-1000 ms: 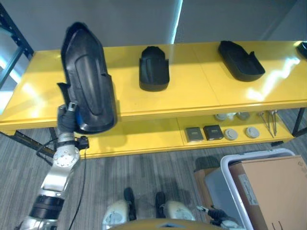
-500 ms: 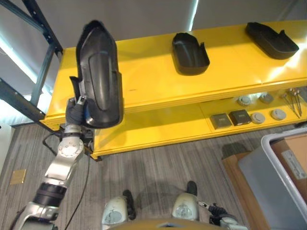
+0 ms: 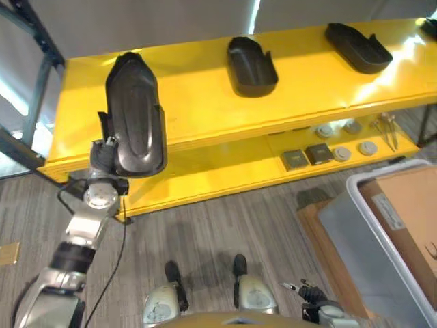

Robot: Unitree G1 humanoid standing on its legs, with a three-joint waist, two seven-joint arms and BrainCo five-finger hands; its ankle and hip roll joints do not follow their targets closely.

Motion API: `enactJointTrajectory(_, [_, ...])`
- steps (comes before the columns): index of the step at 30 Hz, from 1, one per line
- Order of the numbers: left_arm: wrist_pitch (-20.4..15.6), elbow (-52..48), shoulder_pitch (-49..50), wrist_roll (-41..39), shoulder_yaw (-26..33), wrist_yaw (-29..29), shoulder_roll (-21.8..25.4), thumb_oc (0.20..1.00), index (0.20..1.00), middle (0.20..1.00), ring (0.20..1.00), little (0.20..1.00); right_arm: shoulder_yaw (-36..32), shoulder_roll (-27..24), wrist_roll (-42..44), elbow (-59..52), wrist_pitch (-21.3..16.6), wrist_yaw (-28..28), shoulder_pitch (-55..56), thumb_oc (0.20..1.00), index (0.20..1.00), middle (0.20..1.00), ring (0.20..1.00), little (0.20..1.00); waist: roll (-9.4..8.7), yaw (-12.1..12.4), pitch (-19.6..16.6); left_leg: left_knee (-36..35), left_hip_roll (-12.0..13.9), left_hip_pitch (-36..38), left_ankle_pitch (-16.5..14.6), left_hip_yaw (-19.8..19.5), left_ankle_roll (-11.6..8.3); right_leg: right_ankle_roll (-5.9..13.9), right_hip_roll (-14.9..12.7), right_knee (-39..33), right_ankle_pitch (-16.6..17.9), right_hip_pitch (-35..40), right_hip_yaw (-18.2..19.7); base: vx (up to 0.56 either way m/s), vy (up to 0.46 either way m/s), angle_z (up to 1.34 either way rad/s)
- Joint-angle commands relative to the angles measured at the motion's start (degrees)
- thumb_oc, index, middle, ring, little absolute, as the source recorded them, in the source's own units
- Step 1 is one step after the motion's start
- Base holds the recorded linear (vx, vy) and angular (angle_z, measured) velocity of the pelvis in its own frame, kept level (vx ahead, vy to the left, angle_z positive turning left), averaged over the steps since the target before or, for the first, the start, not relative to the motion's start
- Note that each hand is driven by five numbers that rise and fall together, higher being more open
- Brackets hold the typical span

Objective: Move parts from the plastic box to the shelf.

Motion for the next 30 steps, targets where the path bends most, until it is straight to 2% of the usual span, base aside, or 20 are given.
enactJointTrajectory(1, [-1.2, 6.3, -11.0, 3.2, -0.7, 4.2, 4.3, 0.2, 0.2, 0.2, 0.2, 0.2, 1.7, -2.9, -1.3, 0.2, 1.2, 1.5, 1.0, 1.0, 1.0, 1.0, 1.0, 1.0, 1.18, -2.1, -0.6, 2.2, 5.2, 0.9, -0.5, -1.2, -1.91, 3.07, -2.6, 2.5, -1.6, -0.7, 1.8, -0.02, 0.063, -0.28])
enactJointTrajectory(2, [0.7, 13.2, -16.6, 1.9, -2.0, 5.4, 6.3, 0.2, 0.2, 0.2, 0.2, 0.2, 2.1, -4.0, -2.3, 0.5, 1.5, 2.7, 0.5, 1.0, 1.0, 1.0, 1.0, 1.0, 1.4, -3.3, 0.3, 3.0, 5.5, -0.2, -0.4, -0.6, -1.92, 2.87, -2.5, 3.7, -1.9, -2.4, 2.5, -0.04, 0.071, -0.24])
enactJointTrajectory(4, [1.8, 17.3, -20.5, 2.3, -3.6, 7.1, 7.9, 0.2, 0.2, 0.2, 0.2, 0.2, 2.7, -4.8, -2.7, 1.4, 0.8, 3.4, 0.1, 1.0, 1.0, 1.0, 1.0, 1.0, 1.46, -4.1, 1.0, 3.8, 5.6, -1.2, -0.6, -0.4, -1.85, 2.66, -2.5, 4.5, -2.1, -3.6, 3.0, -0.06, 0.056, -0.23])
enactJointTrajectory(5, [2.9, 22.7, -24.5, 0.4, -5.3, 8.2, 9.1, 0.2, 0.2, 0.2, 0.2, 0.2, 3.4, -5.4, -2.5, 2.2, 0.2, 4.3, -0.5, 1.0, 1.0, 1.0, 1.0, 1.0, 1.47, -4.9, 2.0, 5.0, 5.9, -2.7, -0.7, -0.2, -1.79, 2.41, -2.4, 5.7, -2.3, -5.2, 3.7, -0.08, 0.037, -0.17])
enactJointTrajectory(8, [5.7, 27.6, -29.4, 1.5, -7.2, 9.6, 10.4, 0.2, 0.2, 0.2, 0.2, 0.2, 4.9, -6.0, -2.3, 3.7, -1.1, 5.0, -1.7, 1.0, 1.0, 1.0, 1.0, 1.0, 1.33, -5.8, 3.3, 6.8, 6.2, -4.8, -1.0, -0.2, -1.75, 1.99, -2.1, 7.2, -2.6, -7.3, 4.4, -0.09, 0.034, -0.16])
enactJointTrajectory(10, [9.3, 32.0, -33.9, 0.5, -9.9, 9.7, 11.9, 0.2, 0.2, 0.2, 0.2, 0.2, 6.8, -6.5, -1.6, 5.0, -2.4, 5.3, -3.0, 1.0, 1.0, 1.0, 1.0, 1.0, 0.91, -6.5, 4.8, 9.2, 6.8, -7.3, -1.3, -0.4, -1.82, 1.39, -1.8, 8.8, -3.0, -9.5, 5.1, -0.09, 0.007, -0.03])
enactJointTrajectory(14, [12.3, 37.5, -38.9, -0.5, -12.1, 10.6, 13.1, 0.2, 0.2, 0.2, 0.2, 0.2, 8.5, -7.2, -0.4, 5.8, -3.5, 5.1, -4.5, 1.0, 1.0, 1.0, 1.0, 1.0, 0.54, -7.2, 6.2, 11.7, 7.3, -9.7, -1.9, -0.7, -1.81, 0.69, -1.4, 10.4, -3.6, -11.6, 5.7, -0.05, 0.01, -0.03])
enactJointTrajectory(15, [13.3, 39.0, -39.9, -0.1, -12.6, 9.8, 13.5, 0.2, 0.2, 0.2, 0.2, 0.2, 8.8, -7.3, -0.2, 6.0, -3.7, 4.9, -4.8, 1.0, 1.0, 1.0, 1.0, 1.0, 0.46, -7.4, 6.5, 12.3, 7.5, -10.2, -2.1, -0.8, -1.81, 0.51, -1.3, 10.7, -3.7, -12.0, 5.9, 0.05, 0.037, -0.04])
enactJointTrajectory(16, [14.9, 40.4, -41.2, 0.4, -13.6, 8.9, 13.9, 0.2, 0.2, 0.2, 0.2, 0.2, 9.0, -7.4, 0.1, 6.5, -3.9, 4.8, -5.2, 1.0, 1.0, 1.0, 1.0, 1.0, 0.44, -7.6, 6.9, 13.1, 7.4, -10.0, -3.7, -1.4, -2.28, 0.69, -1.3, 11.3, -5.0, -11.8, 6.1, -0.01, 0.013, -0.09])
enactJointTrajectory(17, [15.0, 41.1, -41.7, 0.9, -13.8, 8.4, 14.2, 0.2, 0.2, 0.2, 0.2, 0.2, 9.0, -7.5, 0.2, 6.3, -3.9, 4.9, -5.4, 1.0, 1.0, 1.0, 1.0, 1.0, 0.29, -7.7, 7.1, 13.0, 7.7, -10.6, -2.4, -0.8, -1.76, 0.26, -1.1, 11.1, -3.9, -12.4, 6.1, 0.08, 0.031, -0.12])
enactJointTrajectory(18, [16.1, 42.1, -42.4, 2.4, -14.6, 7.1, 14.5, 0.2, 0.2, 0.2, 0.2, 0.2, 9.1, -7.7, 0.3, 6.4, -3.8, 4.9, -5.5, 1.0, 1.0, 1.0, 1.0, 1.0, 0.3, -7.8, 7.2, 13.7, 7.5, -10.2, -4.0, -1.3, -2.22, 0.54, -1.2, 11.5, -5.2, -11.9, 6.2, 0.01, 0.007, -0.1])
enactJointTrajectory(21, [18.9, 43.4, -43.5, 3.4, -15.9, 5.5, 15.2, 0.2, 0.2, 0.2, 0.2, 0.2, 9.1, -8.0, 0.6, 5.6, -3.2, 5.0, -5.7, 1.0, 1.0, 1.0, 1.0, 1.0, 0.0, -7.9, 7.6, 14.1, 7.6, -10.4, -4.2, -1.2, -2.17, 0.39, -1.1, 11.3, -5.1, -11.9, 6.4, 0.04, 0.014, -0.05])
enactJointTrajectory(22, [21.0, 45.2, -44.8, 7.6, -17.4, 3.3, 16.3, 0.2, 0.2, 0.2, 0.2, 0.2, 9.0, -8.2, 0.4, 5.8, -3.3, 5.3, -5.6, 1.0, 1.0, 1.0, 1.0, 1.0, -0.04, -8.0, 7.7, 14.2, 7.6, -10.4, -4.3, -1.1, -2.04, 0.35, -1.0, 11.1, -5.0, -11.8, 6.6, 0.02, 0.011, -0.04])
enactJointTrajectory(30, [22.8, 48.9, -49.0, 14.5, -23.6, -1.6, 21.3, 0.2, 0.2, 0.2, 0.2, 0.2, 8.8, -8.8, -0.2, 7.1, -4.3, 5.9, -5.6, 1.0, 1.0, 1.0, 1.0, 1.0, 0.3, -8.0, 7.8, 13.3, 7.3, -9.2, -4.1, -0.1, -1.76, 0.5, -1.3, 9.2, -4.1, -10.3, 6.9, 0.01, 0.013, 0.0])
